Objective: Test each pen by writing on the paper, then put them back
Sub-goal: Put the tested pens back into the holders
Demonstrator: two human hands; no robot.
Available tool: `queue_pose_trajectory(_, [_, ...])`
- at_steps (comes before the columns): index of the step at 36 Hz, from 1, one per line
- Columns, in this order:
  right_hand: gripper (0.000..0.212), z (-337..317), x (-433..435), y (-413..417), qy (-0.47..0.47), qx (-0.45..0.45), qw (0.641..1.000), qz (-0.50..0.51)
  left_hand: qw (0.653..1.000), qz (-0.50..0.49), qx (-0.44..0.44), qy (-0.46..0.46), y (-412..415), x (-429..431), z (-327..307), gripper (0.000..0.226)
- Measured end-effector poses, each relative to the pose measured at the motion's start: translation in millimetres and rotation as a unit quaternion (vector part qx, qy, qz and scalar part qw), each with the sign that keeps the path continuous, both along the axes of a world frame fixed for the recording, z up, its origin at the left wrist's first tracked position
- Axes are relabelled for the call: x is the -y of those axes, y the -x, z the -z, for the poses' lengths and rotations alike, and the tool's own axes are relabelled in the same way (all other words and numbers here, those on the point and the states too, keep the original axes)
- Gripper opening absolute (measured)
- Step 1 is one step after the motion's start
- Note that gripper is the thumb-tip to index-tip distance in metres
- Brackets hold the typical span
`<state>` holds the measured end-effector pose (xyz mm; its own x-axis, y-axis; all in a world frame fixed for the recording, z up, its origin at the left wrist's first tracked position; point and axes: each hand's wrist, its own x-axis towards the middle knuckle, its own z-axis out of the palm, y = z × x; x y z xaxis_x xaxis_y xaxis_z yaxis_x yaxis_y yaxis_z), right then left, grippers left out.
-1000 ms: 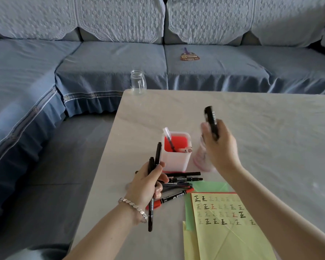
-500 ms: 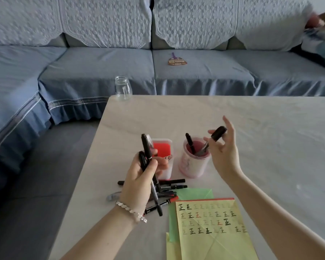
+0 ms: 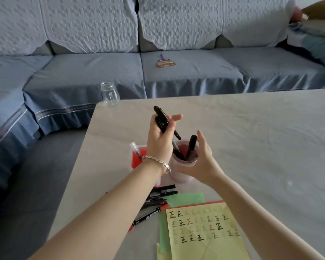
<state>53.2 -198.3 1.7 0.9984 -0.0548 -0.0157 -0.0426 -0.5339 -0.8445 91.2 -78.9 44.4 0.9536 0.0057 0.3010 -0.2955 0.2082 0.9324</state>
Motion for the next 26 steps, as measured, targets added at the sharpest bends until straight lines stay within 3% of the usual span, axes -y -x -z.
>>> queue_pose_trajectory(7, [0.109, 7.7, -0.8, 1.4, -0.102, -0.007, 0.992, 0.072, 0.989, 0.039, -0.006, -0.146, -10.7, 9.5, 11.3, 0.024])
queue_pose_trajectory(12, [0.095, 11.3, -0.2, 1.2, -0.076, -0.007, 0.992, 0.099, 0.962, 0.076, -0.012, -0.260, -12.1, 6.2, 3.7, 0.019])
queue_pose_trajectory(14, [0.077, 13.2, 0.8, 0.2, -0.070, -0.005, 0.993, 0.096, 0.958, 0.073, -0.033, -0.274, -8.6, 3.8, 2.3, 0.014])
queue_pose_trajectory(16, [0.053, 9.7, 0.3, 1.4, -0.064, 0.010, 0.994, 0.092, 0.951, 0.058, -0.003, -0.302, -6.2, -0.3, 3.4, 0.035])
queue_pose_trajectory(19, [0.048, 3.2, -0.7, 3.8, -0.050, 0.049, 0.994, 0.084, 0.931, 0.028, 0.063, -0.359, -4.2, -8.5, 6.6, 0.061])
queue_pose_trajectory(25, [0.034, 4.3, 0.0, 5.6, -0.049, 0.045, 0.994, 0.089, 0.926, -0.013, 0.075, -0.369, -4.6, -14.4, 10.5, 0.046])
queue_pose_trajectory(26, [0.041, 6.6, 0.3, 5.6, -0.048, 0.042, 0.994, 0.087, 0.923, 0.000, 0.079, -0.376, -2.7, -13.7, 10.2, 0.045])
